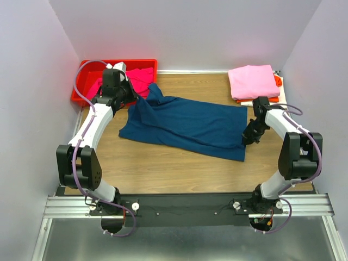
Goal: Fold and stack the t-shirts
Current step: Fold the tshirt
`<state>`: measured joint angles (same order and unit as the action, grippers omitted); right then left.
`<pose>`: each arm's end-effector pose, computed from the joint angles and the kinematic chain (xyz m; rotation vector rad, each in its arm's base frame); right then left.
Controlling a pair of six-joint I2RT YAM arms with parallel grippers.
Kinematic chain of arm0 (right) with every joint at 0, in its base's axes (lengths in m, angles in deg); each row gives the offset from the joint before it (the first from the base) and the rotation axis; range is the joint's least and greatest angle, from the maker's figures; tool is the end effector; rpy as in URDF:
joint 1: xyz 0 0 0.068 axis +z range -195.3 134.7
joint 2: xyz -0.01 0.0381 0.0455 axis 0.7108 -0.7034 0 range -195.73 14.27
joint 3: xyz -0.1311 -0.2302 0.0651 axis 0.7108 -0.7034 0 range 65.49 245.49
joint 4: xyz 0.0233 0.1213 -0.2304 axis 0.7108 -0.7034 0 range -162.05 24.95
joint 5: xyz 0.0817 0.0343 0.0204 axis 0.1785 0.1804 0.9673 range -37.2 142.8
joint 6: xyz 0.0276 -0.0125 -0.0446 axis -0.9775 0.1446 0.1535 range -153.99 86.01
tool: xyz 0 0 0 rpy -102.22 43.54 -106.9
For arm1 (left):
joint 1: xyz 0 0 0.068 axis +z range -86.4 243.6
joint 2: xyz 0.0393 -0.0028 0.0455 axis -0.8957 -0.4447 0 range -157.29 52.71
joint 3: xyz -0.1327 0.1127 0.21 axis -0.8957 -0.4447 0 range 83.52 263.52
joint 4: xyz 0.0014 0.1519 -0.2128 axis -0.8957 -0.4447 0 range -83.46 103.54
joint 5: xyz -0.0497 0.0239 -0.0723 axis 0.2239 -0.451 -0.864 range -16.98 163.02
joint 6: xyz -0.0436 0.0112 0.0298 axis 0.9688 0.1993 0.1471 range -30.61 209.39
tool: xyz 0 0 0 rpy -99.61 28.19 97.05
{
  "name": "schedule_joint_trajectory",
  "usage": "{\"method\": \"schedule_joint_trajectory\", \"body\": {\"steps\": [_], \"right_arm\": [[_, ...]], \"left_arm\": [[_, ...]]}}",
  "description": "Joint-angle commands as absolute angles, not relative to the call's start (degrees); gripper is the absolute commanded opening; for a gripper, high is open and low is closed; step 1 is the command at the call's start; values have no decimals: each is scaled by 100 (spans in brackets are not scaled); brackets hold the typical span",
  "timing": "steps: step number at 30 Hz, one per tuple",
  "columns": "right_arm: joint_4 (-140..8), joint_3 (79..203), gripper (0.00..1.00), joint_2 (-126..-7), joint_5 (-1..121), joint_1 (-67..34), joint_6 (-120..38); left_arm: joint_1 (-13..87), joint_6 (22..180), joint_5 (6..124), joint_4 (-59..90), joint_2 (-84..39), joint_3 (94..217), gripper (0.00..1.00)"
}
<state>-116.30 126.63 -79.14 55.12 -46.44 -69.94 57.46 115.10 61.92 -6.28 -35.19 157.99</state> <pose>0.2873 -0.0043 0.1881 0.9645 2.8869 0.1103 0.3509 -0.0445 0.3190 -0.2581 2.1711 -0.5275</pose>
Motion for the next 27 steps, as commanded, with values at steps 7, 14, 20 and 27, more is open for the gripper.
{"method": "schedule_joint_trajectory", "body": {"steps": [7, 14, 20, 27], "right_arm": [[-11410, 13149, 0, -8372, 5306, -4793, -6889], [-11234, 13387, 1, -8724, 5069, -4846, -6862], [-11146, 13554, 0, -8997, 5069, -4855, -6836], [-11085, 13580, 0, -9094, 5034, -4881, -6827]], "left_arm": [[5727, 11364, 6370, -563, -3693, 15972, 0], [5727, 11426, 6458, -457, -3808, 16007, 0], [5727, 11548, 6695, -501, -3852, 16007, 0], [5727, 11558, 6757, -395, -3878, 15972, 0]]}}
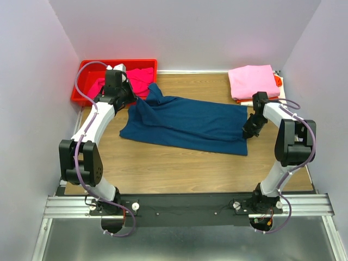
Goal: Fold and stack the t-shirts
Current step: Fold the tshirt
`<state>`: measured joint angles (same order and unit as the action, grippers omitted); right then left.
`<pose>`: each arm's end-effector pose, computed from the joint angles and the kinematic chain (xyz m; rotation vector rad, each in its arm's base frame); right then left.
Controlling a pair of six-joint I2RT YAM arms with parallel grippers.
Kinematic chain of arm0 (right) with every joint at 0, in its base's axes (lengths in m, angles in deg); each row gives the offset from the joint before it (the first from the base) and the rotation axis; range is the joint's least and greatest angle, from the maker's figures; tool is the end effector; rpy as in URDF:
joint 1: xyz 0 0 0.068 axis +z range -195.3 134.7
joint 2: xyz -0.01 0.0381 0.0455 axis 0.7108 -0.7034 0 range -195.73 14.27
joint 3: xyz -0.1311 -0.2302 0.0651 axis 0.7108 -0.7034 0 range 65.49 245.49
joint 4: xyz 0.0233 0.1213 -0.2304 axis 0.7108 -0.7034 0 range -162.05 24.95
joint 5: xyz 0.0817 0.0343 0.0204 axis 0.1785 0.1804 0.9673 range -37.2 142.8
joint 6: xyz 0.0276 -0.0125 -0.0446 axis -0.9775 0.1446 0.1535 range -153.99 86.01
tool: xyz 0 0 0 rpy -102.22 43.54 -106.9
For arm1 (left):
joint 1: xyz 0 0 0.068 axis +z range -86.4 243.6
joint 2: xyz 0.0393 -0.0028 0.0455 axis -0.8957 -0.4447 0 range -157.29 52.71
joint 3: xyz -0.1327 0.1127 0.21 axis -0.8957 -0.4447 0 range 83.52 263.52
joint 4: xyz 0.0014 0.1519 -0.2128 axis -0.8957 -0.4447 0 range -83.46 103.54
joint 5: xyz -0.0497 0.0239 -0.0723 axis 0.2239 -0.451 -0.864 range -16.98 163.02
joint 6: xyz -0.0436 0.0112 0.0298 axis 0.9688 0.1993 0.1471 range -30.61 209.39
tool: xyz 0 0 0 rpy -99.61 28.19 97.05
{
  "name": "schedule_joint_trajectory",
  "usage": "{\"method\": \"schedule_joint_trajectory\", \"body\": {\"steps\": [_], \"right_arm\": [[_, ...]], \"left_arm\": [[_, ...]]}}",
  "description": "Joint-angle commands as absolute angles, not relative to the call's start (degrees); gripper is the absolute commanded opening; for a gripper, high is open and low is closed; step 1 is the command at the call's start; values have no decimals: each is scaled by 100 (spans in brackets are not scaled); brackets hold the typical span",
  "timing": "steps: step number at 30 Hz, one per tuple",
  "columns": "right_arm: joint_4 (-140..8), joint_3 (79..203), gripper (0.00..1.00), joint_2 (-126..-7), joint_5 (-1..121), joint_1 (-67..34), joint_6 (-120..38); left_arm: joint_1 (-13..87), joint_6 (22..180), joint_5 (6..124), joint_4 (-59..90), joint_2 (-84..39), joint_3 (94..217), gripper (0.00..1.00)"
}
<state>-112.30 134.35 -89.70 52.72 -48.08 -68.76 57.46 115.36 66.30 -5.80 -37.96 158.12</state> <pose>0.3330 -0.0163 0.1692 0.9695 2.8522 0.0533 0.3617 -0.0429 0.3039 -0.3157 2.1963 -0.4416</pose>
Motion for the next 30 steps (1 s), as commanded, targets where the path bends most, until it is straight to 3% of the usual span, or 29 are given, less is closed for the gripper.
{"method": "schedule_joint_trajectory", "body": {"steps": [1, 8, 9, 10, 12, 13, 14, 17, 18, 24, 30], "right_arm": [[-11084, 13589, 0, -9103, 5034, -4881, -6827], [-11032, 13738, 1, -9164, 5156, -4890, -6862], [-11032, 13782, 2, -9147, 5191, -4890, -6880], [-11040, 13878, 5, -9138, 5244, -4890, -6889], [-11041, 13975, 21, -9041, 5436, -4890, -6906], [-11058, 14011, 32, -8989, 5481, -4890, -6915], [-11049, 14072, 54, -8936, 5482, -4890, -6915], [-11049, 14029, 75, -8525, 5359, -4890, -6906], [-11049, 14002, 77, -8418, 5315, -4890, -6880], [-10883, 13608, 78, -7776, 5244, -4881, -6363], [-10435, 12984, 77, -7301, 6193, -4697, -6264]], "left_arm": [[5727, 11558, 6722, -361, -3913, 15972, 0], [5727, 11558, 6633, -316, -4273, 16147, 0], [5727, 11558, 6651, -316, -4300, 16217, 6], [5727, 11566, 6643, -308, -4317, 16253, 24], [5727, 11628, 6660, -238, -4309, 16288, 49], [5727, 11645, 6669, -229, -4283, 16288, 57], [5727, 11672, 6678, -194, -4230, 16271, 63], [5718, 11681, 6748, -176, -4037, 15947, 67], [5718, 11672, 6757, -167, -3984, 15841, 67], [5718, 11654, 6590, -44, -3773, 14928, 67], [5718, 11751, 6256, 395, -3852, 14373, 67]]}}
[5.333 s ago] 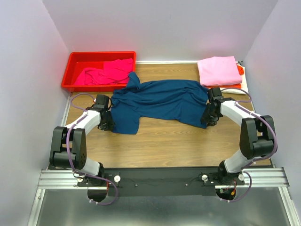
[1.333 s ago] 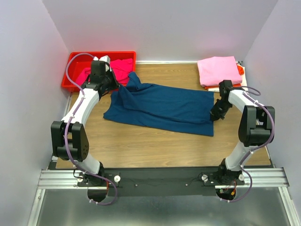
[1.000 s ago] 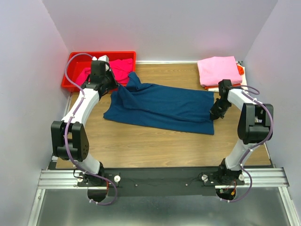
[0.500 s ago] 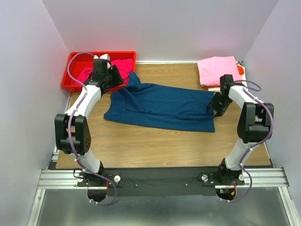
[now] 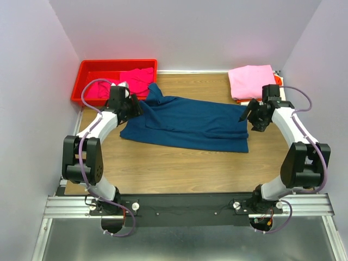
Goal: Fold and stack the t-shirts
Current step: Fold the tshirt
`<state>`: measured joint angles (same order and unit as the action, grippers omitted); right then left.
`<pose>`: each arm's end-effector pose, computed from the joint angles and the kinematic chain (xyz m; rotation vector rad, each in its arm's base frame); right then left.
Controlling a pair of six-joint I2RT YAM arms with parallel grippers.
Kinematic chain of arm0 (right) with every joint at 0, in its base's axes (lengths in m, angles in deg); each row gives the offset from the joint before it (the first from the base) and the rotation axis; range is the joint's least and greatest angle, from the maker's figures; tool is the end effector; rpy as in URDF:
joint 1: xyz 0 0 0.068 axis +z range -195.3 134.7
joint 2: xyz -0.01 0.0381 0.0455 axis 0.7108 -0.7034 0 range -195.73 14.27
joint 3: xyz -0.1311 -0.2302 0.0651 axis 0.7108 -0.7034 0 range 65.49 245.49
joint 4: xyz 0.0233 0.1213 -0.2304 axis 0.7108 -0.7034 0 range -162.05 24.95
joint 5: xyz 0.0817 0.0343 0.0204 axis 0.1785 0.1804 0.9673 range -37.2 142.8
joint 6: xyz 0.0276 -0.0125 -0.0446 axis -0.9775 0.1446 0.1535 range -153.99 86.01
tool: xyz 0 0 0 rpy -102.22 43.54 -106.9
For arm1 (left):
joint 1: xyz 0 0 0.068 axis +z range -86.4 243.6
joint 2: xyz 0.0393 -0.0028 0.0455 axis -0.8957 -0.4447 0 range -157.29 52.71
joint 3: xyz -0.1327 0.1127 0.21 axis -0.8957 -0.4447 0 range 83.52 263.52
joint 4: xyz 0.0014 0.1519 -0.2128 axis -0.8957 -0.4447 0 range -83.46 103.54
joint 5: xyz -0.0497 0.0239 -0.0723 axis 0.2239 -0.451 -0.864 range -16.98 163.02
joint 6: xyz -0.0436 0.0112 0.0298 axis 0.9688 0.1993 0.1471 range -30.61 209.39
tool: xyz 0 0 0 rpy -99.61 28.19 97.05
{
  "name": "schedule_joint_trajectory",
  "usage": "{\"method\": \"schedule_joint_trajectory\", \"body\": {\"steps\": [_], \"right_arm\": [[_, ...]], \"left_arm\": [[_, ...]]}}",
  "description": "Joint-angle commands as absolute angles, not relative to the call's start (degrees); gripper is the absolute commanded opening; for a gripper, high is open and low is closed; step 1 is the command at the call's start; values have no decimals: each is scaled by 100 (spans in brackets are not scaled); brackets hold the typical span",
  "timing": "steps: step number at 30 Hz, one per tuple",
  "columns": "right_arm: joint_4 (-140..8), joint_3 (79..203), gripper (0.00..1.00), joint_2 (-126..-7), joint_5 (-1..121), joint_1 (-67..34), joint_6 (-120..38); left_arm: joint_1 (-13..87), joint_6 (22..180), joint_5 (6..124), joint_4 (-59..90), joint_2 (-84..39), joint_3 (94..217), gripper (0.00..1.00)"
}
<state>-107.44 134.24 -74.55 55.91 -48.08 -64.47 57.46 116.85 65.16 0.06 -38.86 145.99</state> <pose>0.3158 -0.0135 0.2526 0.7493 2.5716 0.2276 0.3484 -0.0422 0.2367 -0.3647 2.3206 -0.4524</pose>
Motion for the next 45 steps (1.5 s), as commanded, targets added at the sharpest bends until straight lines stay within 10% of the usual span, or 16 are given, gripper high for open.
{"method": "schedule_joint_trajectory", "body": {"steps": [1, 18, 45], "right_arm": [[-10364, 12861, 78, -7283, 6289, -4679, -6273], [-9353, 11691, 78, -7890, 6853, -4565, -6229], [-11463, 11742, 78, -7151, 6765, -4565, -6379]], "left_arm": [[5718, 11760, 6204, 430, -3887, 14329, 67], [5718, 11953, 5307, 1784, -4784, 13292, 67], [5718, 12366, 6247, -703, -2217, 12253, 67]]}}
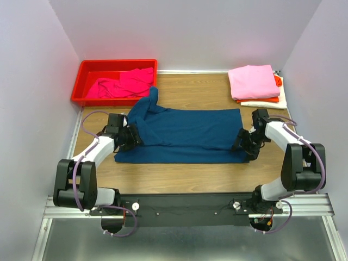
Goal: Fold and stack the t-shirts
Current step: Fold the tshirt
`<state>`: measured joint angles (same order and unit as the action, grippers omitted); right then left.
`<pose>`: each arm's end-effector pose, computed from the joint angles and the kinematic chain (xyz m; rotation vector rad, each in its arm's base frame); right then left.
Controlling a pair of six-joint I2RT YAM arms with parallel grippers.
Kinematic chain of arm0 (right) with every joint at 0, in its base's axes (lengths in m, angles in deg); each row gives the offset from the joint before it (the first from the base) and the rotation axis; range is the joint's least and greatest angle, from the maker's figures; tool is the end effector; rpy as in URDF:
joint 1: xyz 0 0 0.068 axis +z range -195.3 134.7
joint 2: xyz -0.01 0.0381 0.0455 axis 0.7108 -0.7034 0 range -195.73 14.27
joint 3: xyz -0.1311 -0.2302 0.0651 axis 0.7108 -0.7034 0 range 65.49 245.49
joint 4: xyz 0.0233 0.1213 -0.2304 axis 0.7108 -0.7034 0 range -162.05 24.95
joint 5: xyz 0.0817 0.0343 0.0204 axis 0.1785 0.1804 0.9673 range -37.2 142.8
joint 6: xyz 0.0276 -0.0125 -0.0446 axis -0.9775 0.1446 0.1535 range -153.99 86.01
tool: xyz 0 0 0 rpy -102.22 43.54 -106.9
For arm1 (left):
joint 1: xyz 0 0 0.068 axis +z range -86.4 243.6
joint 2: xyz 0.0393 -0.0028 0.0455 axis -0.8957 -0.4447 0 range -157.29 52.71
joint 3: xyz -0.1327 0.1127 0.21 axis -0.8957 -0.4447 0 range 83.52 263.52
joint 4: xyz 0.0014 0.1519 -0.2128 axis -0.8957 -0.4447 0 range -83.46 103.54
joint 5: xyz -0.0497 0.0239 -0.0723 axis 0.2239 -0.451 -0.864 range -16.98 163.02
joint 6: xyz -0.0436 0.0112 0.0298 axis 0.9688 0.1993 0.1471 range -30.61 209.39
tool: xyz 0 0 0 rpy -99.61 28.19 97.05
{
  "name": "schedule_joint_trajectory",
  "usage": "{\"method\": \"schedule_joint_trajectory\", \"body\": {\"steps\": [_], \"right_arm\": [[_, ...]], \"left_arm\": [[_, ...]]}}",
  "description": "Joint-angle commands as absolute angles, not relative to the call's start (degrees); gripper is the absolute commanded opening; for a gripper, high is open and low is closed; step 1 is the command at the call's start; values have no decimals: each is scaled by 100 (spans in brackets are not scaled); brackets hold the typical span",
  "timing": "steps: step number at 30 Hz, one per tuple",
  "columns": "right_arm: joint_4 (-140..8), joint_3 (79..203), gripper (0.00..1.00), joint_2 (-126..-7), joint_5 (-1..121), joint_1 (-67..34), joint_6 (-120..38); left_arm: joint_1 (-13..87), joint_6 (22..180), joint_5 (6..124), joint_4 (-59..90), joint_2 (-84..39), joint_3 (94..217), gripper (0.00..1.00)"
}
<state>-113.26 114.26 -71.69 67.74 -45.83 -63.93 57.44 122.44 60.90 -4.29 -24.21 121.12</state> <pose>0.2417 0.0069 0.1685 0.7989 2.9968 0.4249 0.2446 -0.0338 0.1704 -0.5300 2.5701 -0.5217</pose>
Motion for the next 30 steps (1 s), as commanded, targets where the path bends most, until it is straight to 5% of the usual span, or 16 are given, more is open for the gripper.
{"method": "schedule_joint_trajectory", "body": {"steps": [1, 30], "right_arm": [[-11428, 11804, 78, -7169, 6756, -4565, -6379], [-10013, 12807, 78, -8540, 6299, -4565, -6467]], "left_arm": [[5718, 12340, 6282, -764, -2208, 12445, 68], [5709, 12085, 6177, -642, -2490, 13273, 67]]}}
